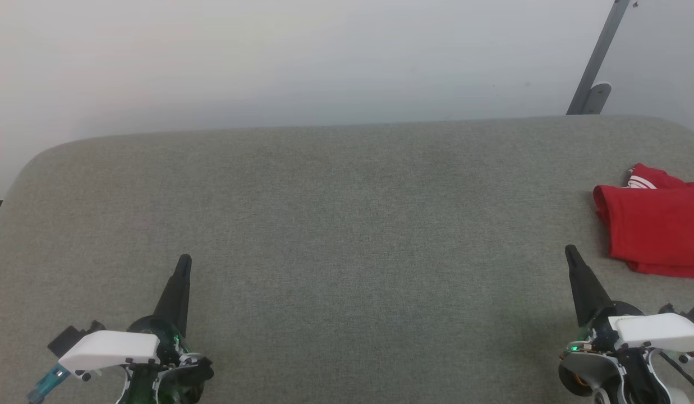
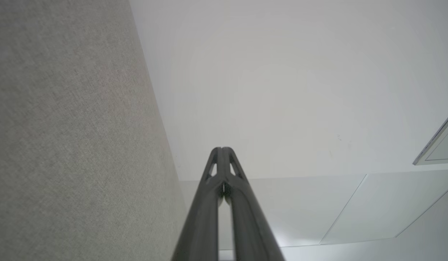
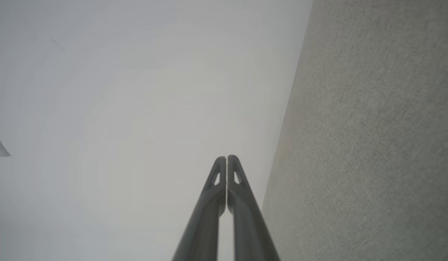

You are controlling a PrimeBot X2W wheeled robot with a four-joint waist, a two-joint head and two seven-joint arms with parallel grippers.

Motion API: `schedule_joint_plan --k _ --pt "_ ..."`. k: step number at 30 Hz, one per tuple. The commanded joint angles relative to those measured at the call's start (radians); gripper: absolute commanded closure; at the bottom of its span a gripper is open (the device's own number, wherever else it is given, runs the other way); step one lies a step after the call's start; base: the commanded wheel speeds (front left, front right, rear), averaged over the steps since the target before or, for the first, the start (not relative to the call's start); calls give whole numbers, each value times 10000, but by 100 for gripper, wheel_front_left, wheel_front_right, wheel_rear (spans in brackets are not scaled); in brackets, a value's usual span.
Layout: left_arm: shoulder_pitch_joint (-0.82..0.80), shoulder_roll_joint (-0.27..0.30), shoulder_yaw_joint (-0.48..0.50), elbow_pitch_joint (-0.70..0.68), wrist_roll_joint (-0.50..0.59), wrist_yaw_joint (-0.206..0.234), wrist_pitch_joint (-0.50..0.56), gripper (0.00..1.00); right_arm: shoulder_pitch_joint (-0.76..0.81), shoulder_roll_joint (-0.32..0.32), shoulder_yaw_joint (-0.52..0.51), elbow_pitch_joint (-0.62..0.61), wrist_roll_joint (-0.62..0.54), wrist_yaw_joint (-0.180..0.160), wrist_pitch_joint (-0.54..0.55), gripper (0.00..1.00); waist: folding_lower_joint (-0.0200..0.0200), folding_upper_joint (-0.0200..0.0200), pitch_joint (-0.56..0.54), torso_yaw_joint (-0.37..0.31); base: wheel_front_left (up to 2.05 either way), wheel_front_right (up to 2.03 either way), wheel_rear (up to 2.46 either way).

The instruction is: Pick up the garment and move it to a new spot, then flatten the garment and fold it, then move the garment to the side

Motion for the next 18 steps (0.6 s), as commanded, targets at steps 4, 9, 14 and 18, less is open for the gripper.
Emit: schedule_joint_plan --k 4,9,14,18 --pt "-105 -25 0 -6 -27 -32 35 100 -49 35 -12 -33 41 0 28 100 0 -1 0 0 0 0 0" --pt "-105 -25 2 -6 -27 -32 35 100 -49 35 -13 -33 41 0 28 100 0 -1 0 0 0 0 0" --pt "-105 -25 2 -6 -28 -32 34 100 -49 35 -11 -33 41 0 27 100 0 -1 0 0 0 0 0" --pt "-105 -25 0 -6 -28 -32 34 100 -49 35 -13 -33 42 0 27 100 0 -1 0 0 0 0 0"
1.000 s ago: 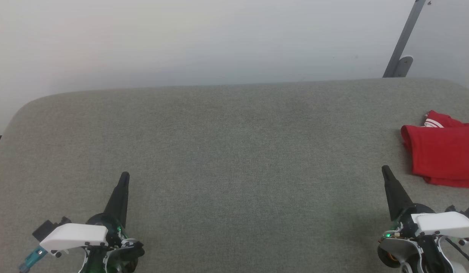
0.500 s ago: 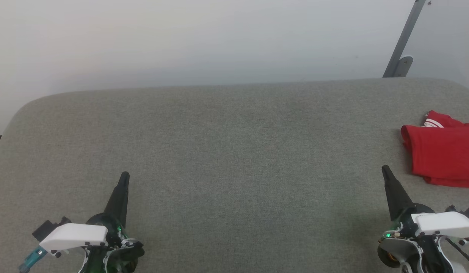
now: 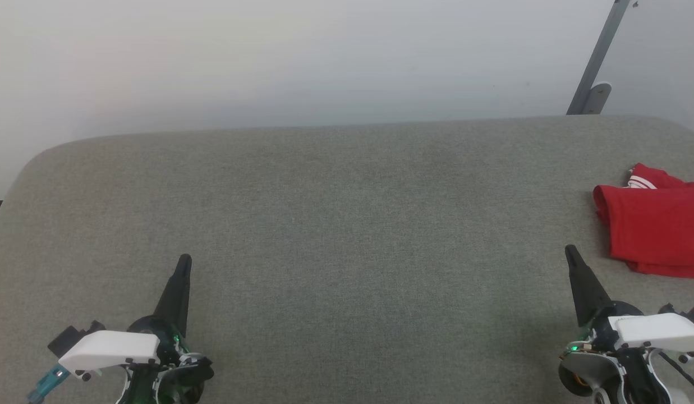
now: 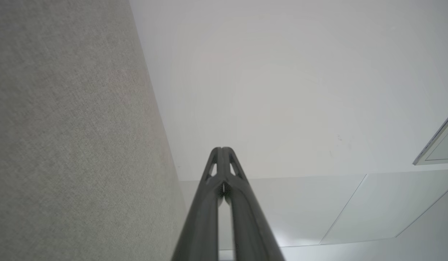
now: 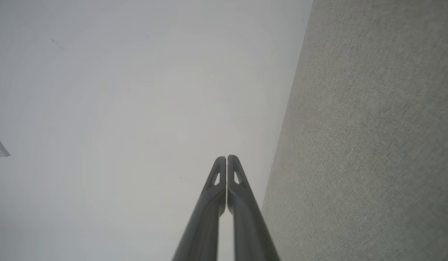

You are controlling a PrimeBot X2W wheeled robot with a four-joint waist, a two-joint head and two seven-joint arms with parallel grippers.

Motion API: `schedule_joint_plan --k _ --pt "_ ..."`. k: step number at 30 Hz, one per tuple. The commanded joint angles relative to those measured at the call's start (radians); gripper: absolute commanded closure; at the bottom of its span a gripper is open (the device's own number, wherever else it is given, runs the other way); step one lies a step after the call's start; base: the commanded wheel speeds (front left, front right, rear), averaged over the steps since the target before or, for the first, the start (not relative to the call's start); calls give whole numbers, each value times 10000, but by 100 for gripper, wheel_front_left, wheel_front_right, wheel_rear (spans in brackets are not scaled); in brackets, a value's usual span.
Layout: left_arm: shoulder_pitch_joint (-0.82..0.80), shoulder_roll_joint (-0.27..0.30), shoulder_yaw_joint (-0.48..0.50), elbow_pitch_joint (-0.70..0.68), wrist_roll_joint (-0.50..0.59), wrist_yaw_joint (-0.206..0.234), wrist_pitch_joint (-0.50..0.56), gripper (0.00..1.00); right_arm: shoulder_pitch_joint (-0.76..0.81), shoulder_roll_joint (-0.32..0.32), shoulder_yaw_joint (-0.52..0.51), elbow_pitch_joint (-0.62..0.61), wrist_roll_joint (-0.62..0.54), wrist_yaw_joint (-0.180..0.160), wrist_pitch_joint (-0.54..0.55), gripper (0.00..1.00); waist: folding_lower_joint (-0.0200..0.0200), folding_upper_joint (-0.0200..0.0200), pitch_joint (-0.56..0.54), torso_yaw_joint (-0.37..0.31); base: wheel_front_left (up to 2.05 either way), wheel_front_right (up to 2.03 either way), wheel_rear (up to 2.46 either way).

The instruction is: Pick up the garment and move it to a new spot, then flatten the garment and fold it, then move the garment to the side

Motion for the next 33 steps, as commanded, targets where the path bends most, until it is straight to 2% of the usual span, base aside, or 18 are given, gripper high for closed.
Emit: schedule_joint_plan --k 1,33 --pt "-105 -25 1 -6 -28 -32 33 100 -49 35 -12 -33 42 0 27 100 0 0 0 0 0 0 0" --pt "-104 -25 1 -8 -31 -32 31 100 -48 34 -10 -32 43 0 27 100 0 0 0 0 0 0 0"
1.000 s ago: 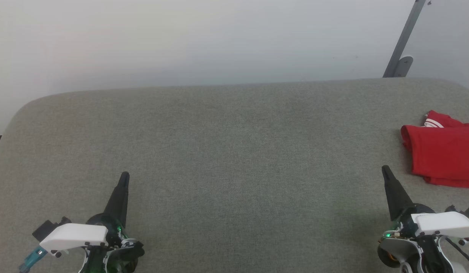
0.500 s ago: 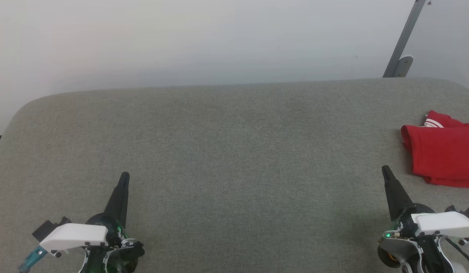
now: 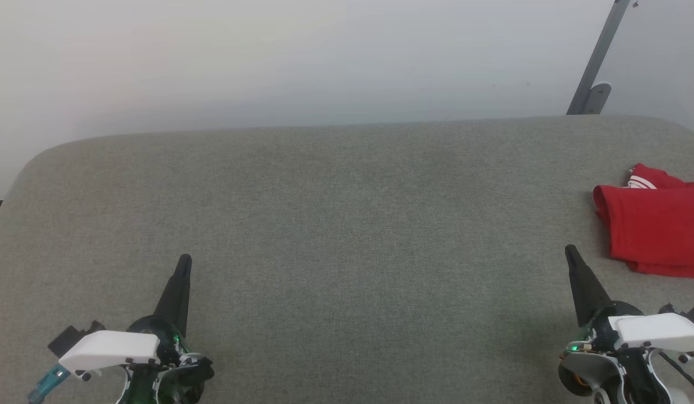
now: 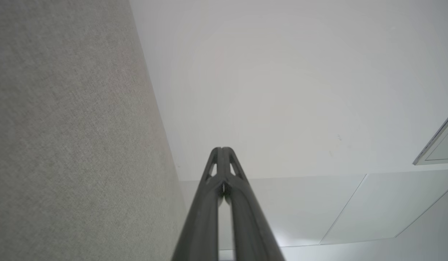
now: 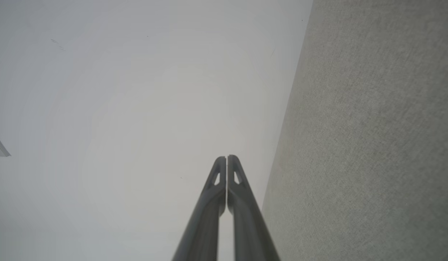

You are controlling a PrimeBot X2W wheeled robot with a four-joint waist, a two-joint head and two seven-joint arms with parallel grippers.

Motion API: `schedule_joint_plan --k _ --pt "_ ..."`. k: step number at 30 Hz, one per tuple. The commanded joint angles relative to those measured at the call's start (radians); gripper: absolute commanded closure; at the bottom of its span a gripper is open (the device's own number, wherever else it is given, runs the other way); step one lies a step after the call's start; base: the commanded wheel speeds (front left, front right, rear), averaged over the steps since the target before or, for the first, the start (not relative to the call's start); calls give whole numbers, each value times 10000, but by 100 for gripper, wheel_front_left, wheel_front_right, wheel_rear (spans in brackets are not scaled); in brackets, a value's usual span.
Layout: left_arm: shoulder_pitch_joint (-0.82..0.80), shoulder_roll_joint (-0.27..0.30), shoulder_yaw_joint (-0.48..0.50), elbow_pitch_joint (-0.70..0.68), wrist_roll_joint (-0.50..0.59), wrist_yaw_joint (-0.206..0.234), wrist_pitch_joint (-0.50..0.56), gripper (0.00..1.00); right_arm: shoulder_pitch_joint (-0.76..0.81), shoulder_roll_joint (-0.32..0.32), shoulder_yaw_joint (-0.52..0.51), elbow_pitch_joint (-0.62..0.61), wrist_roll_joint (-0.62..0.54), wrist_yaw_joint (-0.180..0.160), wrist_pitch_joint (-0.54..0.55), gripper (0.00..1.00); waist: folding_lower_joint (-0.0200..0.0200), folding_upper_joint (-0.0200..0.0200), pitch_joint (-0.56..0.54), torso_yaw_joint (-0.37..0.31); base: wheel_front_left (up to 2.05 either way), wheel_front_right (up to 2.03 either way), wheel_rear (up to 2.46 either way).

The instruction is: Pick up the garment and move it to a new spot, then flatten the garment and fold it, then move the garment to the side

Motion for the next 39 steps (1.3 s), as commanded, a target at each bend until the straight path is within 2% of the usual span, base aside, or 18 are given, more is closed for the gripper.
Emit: schedule_joint_plan --k 1,39 --pt "-103 -25 3 -8 -31 -32 31 100 -47 32 -11 -30 44 0 27 100 0 0 0 0 0 0 0" --pt "-103 -25 2 -9 -33 -32 29 100 -46 32 -10 -30 45 0 25 100 0 0 0 0 0 0 0"
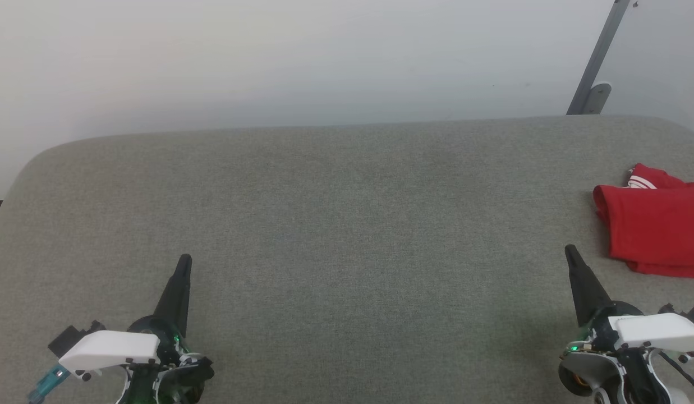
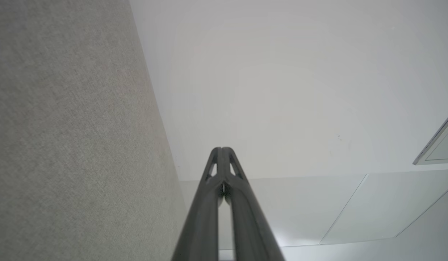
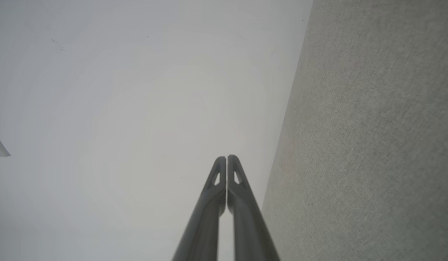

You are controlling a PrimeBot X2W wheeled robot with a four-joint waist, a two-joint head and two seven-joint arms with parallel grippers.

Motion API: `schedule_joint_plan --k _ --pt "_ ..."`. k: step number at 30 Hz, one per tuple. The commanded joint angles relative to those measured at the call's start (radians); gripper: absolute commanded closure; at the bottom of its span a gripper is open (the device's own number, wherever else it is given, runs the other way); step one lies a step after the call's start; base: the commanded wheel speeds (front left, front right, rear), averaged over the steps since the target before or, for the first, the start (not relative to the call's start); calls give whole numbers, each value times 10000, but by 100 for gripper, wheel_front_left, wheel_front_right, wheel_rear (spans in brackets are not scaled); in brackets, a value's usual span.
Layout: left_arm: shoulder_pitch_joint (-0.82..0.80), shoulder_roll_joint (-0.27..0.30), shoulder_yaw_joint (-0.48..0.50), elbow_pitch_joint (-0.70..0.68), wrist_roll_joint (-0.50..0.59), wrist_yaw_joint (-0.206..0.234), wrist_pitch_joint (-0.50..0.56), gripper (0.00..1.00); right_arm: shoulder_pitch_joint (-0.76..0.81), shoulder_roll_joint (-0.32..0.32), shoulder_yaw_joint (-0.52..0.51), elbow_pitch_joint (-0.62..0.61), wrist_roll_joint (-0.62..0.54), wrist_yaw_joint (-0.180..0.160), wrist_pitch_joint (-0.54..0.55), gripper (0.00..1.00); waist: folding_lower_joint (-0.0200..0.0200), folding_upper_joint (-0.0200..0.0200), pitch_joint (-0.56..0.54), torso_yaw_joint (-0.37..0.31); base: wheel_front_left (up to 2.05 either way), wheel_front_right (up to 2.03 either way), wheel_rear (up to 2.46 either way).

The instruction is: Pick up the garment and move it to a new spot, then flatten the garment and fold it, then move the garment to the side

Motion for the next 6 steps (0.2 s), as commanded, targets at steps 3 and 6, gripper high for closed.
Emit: schedule_joint_plan --k 3,6 --pt "-102 -25 -1 -9 -33 -32 28 100 -45 32 -8 -31 45 0 25 100 0 0 0 0 0 0 0" --pt "-102 -25 0 -9 -33 -32 28 100 -45 32 -11 -31 45 0 25 100 0 0 0 0 0 0 0"
